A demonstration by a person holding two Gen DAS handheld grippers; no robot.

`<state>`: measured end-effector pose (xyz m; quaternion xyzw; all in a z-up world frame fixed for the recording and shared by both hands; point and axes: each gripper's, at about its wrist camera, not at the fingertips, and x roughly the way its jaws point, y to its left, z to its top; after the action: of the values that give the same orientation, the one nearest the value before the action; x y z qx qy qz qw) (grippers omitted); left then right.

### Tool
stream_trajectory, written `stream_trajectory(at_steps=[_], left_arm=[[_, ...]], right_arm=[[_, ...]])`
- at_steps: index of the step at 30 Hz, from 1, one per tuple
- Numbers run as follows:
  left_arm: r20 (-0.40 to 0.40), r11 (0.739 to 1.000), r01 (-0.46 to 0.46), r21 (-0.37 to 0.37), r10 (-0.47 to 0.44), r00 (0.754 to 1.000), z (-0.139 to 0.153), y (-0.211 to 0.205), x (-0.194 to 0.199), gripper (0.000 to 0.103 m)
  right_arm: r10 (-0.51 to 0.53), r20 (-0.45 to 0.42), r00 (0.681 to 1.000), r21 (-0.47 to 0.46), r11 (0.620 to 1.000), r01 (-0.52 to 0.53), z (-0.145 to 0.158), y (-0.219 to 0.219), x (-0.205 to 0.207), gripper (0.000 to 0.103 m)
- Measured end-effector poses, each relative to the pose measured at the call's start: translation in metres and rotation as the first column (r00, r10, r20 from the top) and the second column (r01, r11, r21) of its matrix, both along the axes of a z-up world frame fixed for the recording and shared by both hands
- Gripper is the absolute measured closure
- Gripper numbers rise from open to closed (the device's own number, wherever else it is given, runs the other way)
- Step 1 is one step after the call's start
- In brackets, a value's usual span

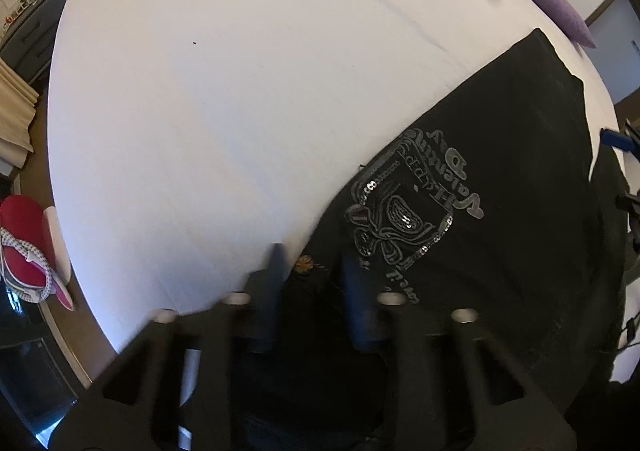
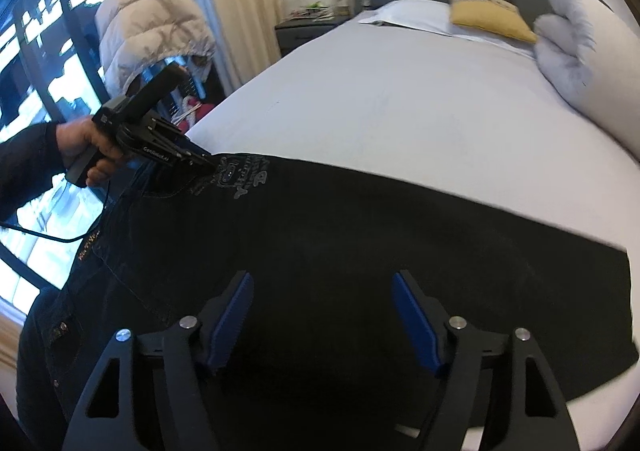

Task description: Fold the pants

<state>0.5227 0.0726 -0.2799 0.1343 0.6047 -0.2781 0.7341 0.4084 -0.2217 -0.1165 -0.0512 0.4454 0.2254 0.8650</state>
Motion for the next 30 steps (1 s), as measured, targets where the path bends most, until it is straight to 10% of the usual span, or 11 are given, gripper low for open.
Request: stream_trajectory(at_steps=[10, 20, 24, 30], left_arm=[[0.229, 0.998, -0.024, -0.051, 0.035, 0.973, 0.037, 0.005, -0.049, 0.095], [0.357, 0.998, 0.015, -0.056, 0.006, 0.934, 0.059, 0.01, -0.107, 0.095], [0.35, 0.997, 0.006, -0.073, 0.02, 0.937, 0.055, 0.02, -0.097, 0.095], [0.345, 0.996, -0.009, -0.09, 0.04, 0.938, 0.061, 0.023, -0.098, 0.095]], right_arm=[[0.229, -0.023, 0.973, -0.101, 0.968, -0.23, 0.007, 0.039, 0.066, 0.04], [0.429, -0.135, 0.893, -0.275, 0.85, -0.449, -0.014, 0.082, 0.104, 0.048], [0.426, -0.173, 0.888, -0.285, 0.842, -0.459, -0.02, 0.086, 0.108, 0.08], [0.372, -0.174, 0.912, -0.194, 0.895, -0.402, -0.012, 0.079, 0.097, 0.096]])
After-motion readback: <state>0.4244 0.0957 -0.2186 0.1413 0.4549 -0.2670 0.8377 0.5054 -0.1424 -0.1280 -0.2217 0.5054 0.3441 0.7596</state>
